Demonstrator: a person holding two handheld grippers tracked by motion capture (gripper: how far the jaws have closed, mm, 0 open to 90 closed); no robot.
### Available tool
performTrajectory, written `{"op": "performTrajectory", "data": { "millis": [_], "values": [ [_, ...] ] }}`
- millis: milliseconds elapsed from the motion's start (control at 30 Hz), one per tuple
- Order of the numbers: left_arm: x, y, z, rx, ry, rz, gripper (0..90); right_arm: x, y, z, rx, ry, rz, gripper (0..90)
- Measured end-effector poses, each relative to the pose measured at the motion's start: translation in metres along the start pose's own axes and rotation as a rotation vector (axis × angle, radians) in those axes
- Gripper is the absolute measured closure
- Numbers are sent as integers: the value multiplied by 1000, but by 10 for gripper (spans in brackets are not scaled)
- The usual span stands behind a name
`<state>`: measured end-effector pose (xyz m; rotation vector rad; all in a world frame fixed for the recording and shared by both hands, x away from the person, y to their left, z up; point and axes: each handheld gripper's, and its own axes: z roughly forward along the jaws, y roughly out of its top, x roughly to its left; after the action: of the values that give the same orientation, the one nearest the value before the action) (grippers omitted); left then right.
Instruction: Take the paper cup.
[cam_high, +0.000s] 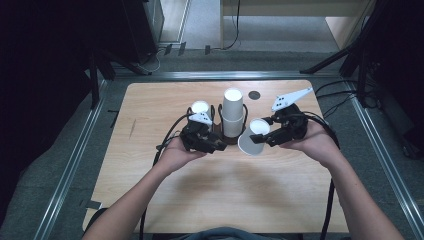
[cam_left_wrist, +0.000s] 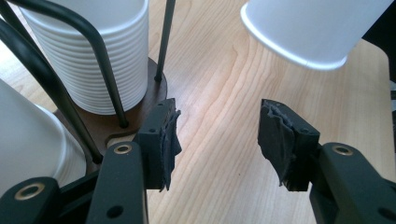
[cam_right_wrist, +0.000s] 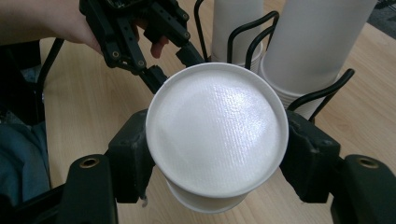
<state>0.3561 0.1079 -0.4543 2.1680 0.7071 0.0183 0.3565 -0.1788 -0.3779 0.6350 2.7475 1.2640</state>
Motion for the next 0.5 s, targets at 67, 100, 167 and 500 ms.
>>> {"op": "performTrajectory", "data": {
  "millis": [67, 100, 167, 500],
  "values": [
    [0, -1, 0, 8, -3, 3, 481, 1, -3, 4, -2, 10, -1, 334],
    [0, -2, 0, 10, -8, -2, 481, 2, -5, 5, 0, 12, 0, 334],
    [1, -3, -1, 3, -23, -6, 479, 2, -9, 9, 0, 16, -4, 334],
    [2, -11, -6, -17, -44, -9, 402, 6, -29, 29, -1, 52, 18, 334]
  ]
}}
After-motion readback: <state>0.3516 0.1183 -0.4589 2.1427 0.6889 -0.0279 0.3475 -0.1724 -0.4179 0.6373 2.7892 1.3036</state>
